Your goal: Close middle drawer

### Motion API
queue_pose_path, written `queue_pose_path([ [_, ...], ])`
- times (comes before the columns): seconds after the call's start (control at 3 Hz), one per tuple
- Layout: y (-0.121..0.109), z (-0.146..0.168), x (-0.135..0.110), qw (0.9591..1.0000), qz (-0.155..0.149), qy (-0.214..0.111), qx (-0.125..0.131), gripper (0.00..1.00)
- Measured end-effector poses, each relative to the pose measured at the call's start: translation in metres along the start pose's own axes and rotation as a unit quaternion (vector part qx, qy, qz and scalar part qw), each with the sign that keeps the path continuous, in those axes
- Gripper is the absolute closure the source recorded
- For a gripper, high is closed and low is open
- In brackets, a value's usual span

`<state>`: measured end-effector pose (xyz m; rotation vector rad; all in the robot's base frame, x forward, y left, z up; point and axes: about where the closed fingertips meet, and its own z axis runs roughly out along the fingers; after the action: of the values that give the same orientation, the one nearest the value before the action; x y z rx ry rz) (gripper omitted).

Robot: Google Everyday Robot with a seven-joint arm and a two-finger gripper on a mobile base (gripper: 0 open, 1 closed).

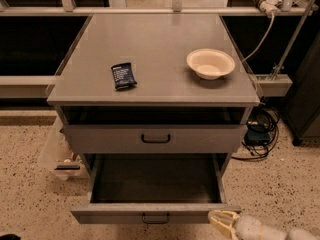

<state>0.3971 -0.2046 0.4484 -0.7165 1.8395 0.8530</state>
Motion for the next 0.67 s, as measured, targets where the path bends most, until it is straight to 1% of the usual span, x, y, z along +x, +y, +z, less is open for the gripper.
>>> queue_pose_path([
  [0.33, -0.002, 0.014, 0.060, 0.9975, 0.068, -0.020, -0.001, 1.00],
  [0.67, -0.021, 0.030, 0.073, 0.9962, 0.083, -0.022, 0.013, 1.00],
])
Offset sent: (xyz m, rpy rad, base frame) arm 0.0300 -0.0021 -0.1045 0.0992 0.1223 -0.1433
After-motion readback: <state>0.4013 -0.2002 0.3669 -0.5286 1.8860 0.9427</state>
